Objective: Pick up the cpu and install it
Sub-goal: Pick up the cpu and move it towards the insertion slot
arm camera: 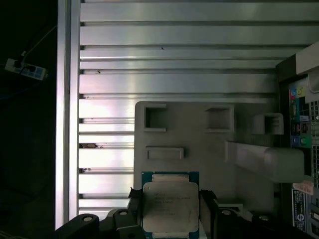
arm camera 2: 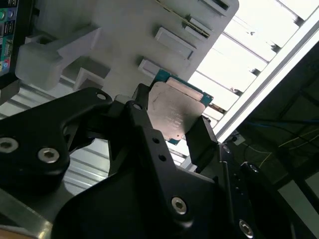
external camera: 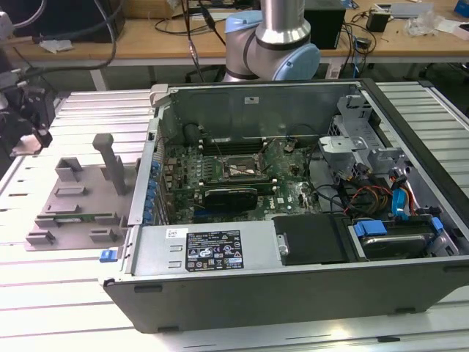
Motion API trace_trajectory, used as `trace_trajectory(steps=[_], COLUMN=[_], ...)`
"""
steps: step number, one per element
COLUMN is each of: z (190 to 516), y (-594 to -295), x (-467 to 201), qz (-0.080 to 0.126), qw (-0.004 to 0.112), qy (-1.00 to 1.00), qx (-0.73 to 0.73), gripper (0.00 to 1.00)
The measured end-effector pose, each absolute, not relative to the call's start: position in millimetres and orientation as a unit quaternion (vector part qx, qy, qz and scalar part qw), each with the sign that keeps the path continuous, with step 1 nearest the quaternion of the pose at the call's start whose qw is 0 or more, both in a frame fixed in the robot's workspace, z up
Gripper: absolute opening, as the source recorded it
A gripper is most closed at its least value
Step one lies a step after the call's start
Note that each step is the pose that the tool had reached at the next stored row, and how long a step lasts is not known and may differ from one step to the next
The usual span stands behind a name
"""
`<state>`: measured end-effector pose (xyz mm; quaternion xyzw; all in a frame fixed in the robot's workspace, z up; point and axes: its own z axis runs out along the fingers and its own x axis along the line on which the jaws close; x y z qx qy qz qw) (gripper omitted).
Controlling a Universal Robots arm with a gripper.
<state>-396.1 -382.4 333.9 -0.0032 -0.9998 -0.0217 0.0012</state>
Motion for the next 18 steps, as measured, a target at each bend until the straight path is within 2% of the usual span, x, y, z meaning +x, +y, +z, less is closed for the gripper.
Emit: trace_trajectory(steps=[18], z=[401.1], y=[-381.7], x=[-396.1], qz=[-0.021], qw=[0.001], qy=[-1.0], qx=[-0.003], gripper=[0.55])
